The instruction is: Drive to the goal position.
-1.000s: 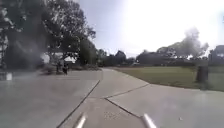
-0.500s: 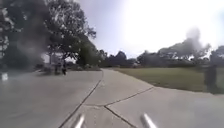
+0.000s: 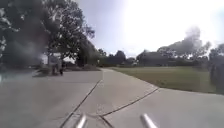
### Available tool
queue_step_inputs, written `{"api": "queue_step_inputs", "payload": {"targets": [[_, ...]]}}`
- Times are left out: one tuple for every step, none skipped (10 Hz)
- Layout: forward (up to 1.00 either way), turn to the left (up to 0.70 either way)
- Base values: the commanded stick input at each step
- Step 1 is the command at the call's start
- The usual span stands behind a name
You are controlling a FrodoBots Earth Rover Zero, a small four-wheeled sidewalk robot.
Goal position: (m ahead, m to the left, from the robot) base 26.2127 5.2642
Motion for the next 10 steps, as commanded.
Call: {"api": "queue_step_inputs", "payload": {"targets": [[0.7,0.0],[0.7,0.0],[0.7,0.0],[0.7,0.0],[0.7,0.0],[0.7,0.0],[0.7,0.0],[0.7,0.0],[0.7,0.0],[0.7,0.0]]}}
